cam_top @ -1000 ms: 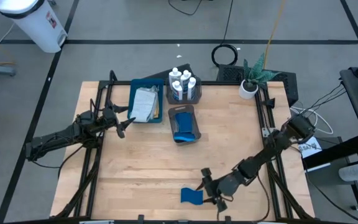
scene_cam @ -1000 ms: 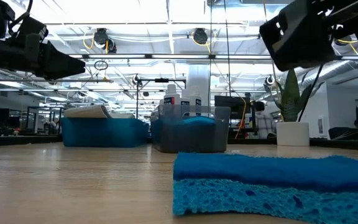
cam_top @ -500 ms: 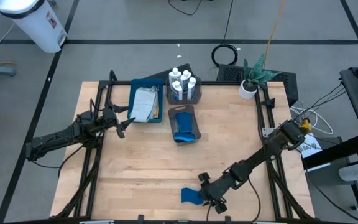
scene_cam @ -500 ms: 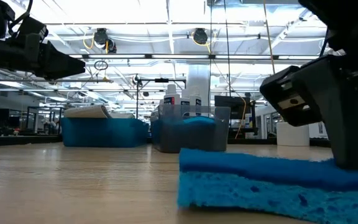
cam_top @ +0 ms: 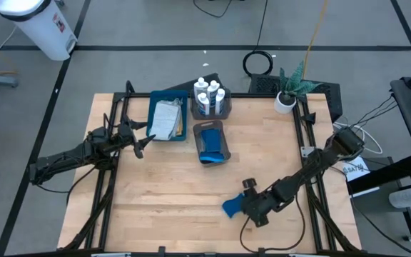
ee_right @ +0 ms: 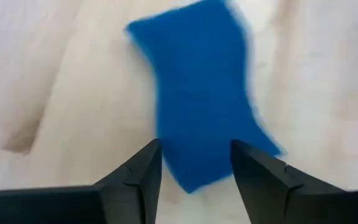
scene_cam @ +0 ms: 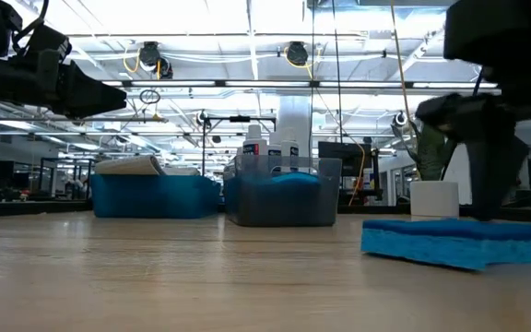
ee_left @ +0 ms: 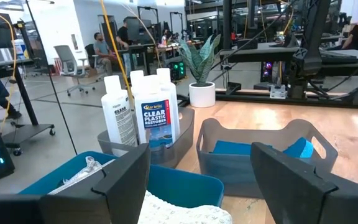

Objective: Pick & Place Kitchen Items
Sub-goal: Put the blue sponge into the bottom black bin

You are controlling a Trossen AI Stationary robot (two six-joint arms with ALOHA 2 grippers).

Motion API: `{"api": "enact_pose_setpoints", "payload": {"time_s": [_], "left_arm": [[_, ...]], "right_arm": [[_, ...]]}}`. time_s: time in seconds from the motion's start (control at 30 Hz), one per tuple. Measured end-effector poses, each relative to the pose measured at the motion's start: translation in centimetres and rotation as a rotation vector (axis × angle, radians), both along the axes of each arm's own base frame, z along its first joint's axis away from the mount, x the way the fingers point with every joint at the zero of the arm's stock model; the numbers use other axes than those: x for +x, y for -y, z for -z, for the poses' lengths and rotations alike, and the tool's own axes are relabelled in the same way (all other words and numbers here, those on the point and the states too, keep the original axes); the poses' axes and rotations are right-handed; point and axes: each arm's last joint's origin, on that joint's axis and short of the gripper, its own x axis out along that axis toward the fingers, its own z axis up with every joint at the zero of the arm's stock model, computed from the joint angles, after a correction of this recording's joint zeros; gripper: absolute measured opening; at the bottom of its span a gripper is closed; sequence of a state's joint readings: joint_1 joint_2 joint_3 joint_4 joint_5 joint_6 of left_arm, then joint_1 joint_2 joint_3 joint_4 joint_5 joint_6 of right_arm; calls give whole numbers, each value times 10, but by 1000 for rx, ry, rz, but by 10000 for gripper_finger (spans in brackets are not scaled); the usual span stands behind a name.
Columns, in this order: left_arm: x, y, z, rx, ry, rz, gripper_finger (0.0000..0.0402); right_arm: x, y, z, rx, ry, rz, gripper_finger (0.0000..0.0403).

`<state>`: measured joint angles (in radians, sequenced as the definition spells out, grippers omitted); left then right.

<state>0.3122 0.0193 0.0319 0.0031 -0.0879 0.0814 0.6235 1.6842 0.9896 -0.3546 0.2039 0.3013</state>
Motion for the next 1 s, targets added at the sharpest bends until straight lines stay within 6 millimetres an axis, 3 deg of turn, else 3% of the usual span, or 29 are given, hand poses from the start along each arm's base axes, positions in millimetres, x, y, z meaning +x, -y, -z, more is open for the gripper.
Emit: {"api": "enact_pose_setpoints", "payload": {"time_s": [0.17,0.43,0.57,0.73,1.0], "left_arm": [[0,0,0,0,0,0,283],[0,0,0,0,0,0,283],[0,0,0,0,0,0,283],[0,0,0,0,0,0,283],[0,0,0,0,0,0,283]], "right_arm": [[-9,1,-5,-47,70,33,194],[-13,1,9,-39,121,-5,294],[-16,4,16,-30,110,-19,319],[-20,10,25,-32,124,-27,311],[-22,19,36,-2,190,-31,255]]}}
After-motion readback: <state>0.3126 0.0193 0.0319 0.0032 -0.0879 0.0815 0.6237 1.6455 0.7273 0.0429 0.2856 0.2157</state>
